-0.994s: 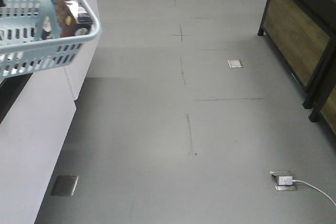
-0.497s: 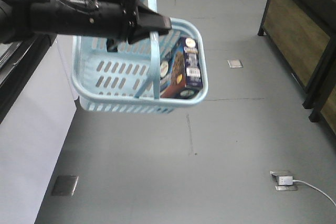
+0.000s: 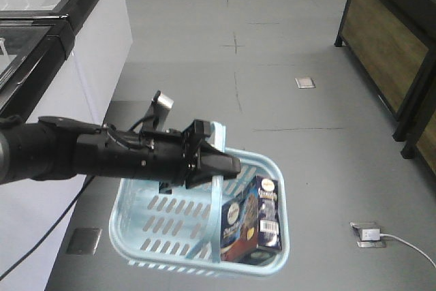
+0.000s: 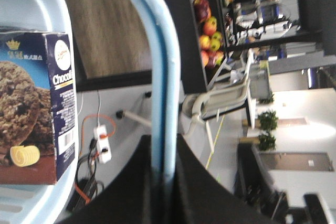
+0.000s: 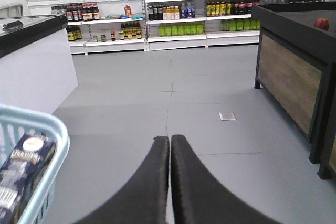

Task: Left arm holds basket, right arm returns cookies
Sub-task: 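Hold the basket steady in front of the robot with the left gripper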

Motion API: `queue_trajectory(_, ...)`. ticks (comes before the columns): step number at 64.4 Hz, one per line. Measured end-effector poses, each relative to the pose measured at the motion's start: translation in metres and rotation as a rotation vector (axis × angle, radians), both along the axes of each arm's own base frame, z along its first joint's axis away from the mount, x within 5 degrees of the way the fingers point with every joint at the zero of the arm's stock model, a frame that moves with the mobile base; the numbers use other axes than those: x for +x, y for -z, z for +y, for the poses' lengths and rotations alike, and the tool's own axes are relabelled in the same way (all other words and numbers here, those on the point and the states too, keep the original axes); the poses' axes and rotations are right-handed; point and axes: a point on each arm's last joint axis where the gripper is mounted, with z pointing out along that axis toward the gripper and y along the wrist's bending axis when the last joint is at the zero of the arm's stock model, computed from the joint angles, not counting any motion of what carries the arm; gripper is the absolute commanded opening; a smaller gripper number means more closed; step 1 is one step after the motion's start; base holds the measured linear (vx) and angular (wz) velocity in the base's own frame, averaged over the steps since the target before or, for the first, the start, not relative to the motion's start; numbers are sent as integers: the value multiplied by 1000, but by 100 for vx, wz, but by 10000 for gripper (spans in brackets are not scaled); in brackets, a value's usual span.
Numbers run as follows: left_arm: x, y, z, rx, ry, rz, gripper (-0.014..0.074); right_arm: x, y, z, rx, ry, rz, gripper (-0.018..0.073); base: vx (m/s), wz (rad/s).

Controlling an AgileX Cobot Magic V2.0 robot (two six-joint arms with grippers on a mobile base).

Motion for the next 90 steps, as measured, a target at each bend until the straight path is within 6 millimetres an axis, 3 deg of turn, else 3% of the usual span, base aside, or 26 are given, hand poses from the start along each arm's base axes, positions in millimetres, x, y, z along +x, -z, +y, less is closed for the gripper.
queue_trajectory(8,-20,16,-8,32,63,9,-8,0,0,0,0,0,0,-9,0,0)
queue_trajectory(22,-39,23,-19,31,146,9,-8,0,0,0,0,0,0,-9,0,0)
queue_trajectory(90,-41,24,-19,26,152,16,-8,0,0,0,0,0,0,-9,0,0)
